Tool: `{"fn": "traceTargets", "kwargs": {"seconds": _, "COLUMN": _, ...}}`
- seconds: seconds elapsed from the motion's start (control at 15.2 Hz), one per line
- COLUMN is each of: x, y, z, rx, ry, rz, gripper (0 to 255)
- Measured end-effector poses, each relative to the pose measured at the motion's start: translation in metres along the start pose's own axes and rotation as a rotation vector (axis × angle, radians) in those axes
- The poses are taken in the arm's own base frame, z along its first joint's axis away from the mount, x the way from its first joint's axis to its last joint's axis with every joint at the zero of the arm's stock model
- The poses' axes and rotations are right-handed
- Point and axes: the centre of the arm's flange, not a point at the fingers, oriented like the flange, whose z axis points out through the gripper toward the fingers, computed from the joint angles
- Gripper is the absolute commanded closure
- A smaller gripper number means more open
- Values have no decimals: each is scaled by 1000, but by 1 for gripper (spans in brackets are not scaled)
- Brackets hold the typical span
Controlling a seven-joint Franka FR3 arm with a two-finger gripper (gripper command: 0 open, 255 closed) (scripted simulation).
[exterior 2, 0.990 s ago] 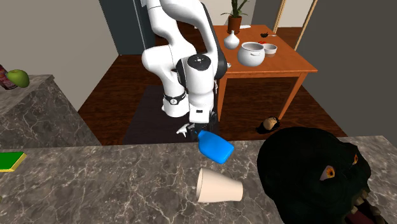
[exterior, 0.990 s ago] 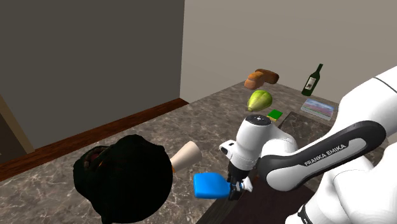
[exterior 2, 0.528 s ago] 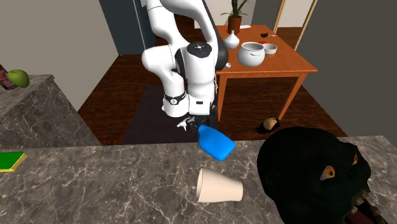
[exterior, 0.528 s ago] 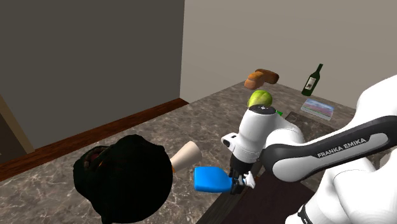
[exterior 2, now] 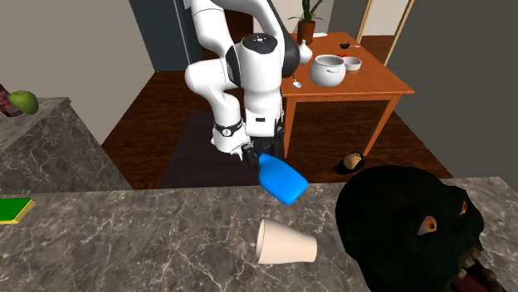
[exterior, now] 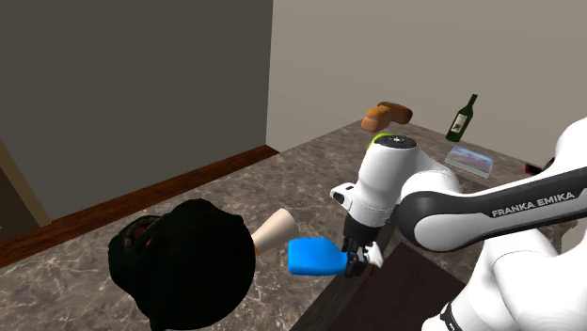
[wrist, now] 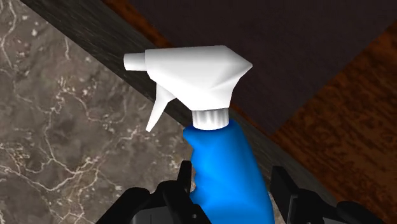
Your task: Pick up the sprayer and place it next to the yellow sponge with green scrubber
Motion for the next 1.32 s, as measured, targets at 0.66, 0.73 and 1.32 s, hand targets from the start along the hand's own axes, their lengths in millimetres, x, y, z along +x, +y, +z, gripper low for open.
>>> {"fn": "traceTargets", "kwargs": {"seconds": 0.66, "x": -50, "y": 91, "z": -16, "rx": 1, "ry": 0, "rz": 2, "gripper": 255}}
{"fn": "traceTargets", "kwargs": {"seconds": 0.73, "x": -55, "y": 103, "z": -17, "rx": 1, "ry": 0, "rz": 2, "gripper": 255}}
{"fn": "traceTargets", "kwargs": {"seconds": 1.32, "x": -109, "y": 208, "z": -23, "rx": 1, "ry": 1, "rz": 1, "gripper": 255}}
